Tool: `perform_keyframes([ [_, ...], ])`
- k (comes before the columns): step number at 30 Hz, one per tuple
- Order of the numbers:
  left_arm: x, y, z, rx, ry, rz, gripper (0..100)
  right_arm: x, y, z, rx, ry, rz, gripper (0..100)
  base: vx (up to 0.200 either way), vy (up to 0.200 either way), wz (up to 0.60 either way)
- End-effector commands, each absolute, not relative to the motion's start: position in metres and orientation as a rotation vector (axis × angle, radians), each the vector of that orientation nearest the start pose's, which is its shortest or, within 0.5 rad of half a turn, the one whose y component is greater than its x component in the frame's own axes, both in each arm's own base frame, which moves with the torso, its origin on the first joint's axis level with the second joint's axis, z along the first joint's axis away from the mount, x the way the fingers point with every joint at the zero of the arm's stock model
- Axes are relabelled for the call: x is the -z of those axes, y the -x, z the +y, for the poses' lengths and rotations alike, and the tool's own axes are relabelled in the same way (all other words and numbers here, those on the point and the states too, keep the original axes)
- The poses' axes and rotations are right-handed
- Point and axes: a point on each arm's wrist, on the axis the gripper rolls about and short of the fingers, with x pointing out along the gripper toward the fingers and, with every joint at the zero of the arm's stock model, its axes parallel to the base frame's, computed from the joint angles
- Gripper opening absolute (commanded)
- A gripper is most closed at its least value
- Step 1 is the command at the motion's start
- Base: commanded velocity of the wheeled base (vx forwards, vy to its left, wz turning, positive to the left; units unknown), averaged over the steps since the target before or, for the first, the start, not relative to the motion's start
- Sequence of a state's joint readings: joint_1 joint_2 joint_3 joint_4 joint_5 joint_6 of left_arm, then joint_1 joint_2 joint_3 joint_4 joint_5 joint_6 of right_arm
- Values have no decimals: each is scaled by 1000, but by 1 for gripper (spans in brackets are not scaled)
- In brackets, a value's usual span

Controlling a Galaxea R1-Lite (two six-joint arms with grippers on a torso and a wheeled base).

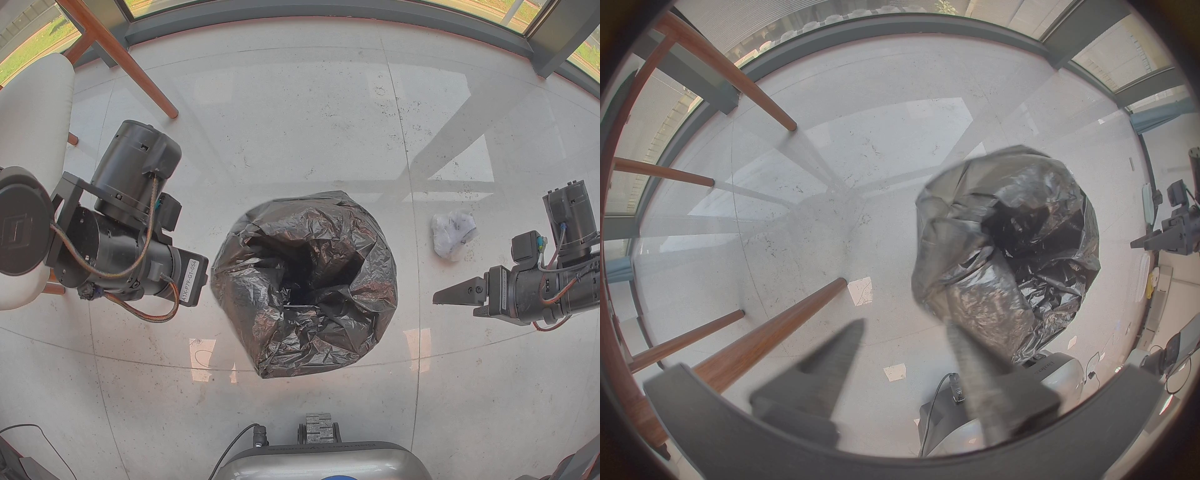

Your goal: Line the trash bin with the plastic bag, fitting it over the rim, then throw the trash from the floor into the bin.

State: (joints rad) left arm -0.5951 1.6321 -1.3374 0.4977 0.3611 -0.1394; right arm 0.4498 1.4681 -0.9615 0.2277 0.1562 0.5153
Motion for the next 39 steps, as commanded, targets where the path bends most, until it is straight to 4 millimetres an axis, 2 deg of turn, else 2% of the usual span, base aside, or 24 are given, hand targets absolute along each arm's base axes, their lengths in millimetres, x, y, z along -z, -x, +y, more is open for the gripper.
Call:
perform_keyframes([
  [1,-258,-228,-145,179,-205,678,100,-211,-212,100,-351,-378,860,100,0,0,0],
  [4,-268,-220,-139,182,-182,641,100,-211,-219,89,-308,-394,845,100,0,0,0],
  [6,-273,-218,-133,172,-167,625,100,-211,-233,69,-246,-390,787,100,0,0,0],
  [9,-282,-212,-126,169,-147,592,100,-200,-260,35,-160,-329,725,100,0,0,0],
  [10,-283,-211,-126,168,-146,588,100,-198,-264,30,-150,-316,718,100,0,0,0],
  [11,-287,-211,-127,175,-131,559,100,-190,-276,15,-121,-269,705,100,0,0,0],
  [14,-300,-212,-131,199,-84,450,100,-173,-293,-5,-94,-206,713,100,0,0,0],
  [15,-301,-212,-131,203,-79,439,100,-172,-294,-6,-92,-202,712,100,0,0,0],
  [16,-306,-210,-136,228,-52,380,100,-165,-304,-11,-88,-179,705,100,0,0,0],
  [21,-310,-203,-137,249,-36,345,100,-151,-334,-12,-104,-165,633,100,0,0,0],
  [22,-310,-203,-137,249,-37,347,100,-150,-335,-12,-104,-164,630,100,0,0,0],
  [23,-308,-202,-137,246,-40,350,100,-146,-349,-11,-112,-161,583,100,0,0,0],
  [26,-307,-202,-136,242,-42,352,100,-142,-366,-9,-123,-156,543,100,0,0,0],
  [27,-307,-201,-136,242,-42,352,100,-136,-378,-8,-125,-154,534,100,0,0,0],
  [29,-307,-201,-136,243,-41,351,100,-133,-382,-8,-127,-154,537,100,0,0,0],
  [30,-308,-200,-135,241,-39,347,100,-128,-393,-5,-136,-152,536,100,0,0,0],
  [36,-305,-200,-134,236,-46,357,100,-126,-416,7,-163,-160,507,100,0,0,0],
  [39,-303,-200,-134,236,-50,364,100,-125,-438,13,-176,-154,470,100,0,0,0],
])
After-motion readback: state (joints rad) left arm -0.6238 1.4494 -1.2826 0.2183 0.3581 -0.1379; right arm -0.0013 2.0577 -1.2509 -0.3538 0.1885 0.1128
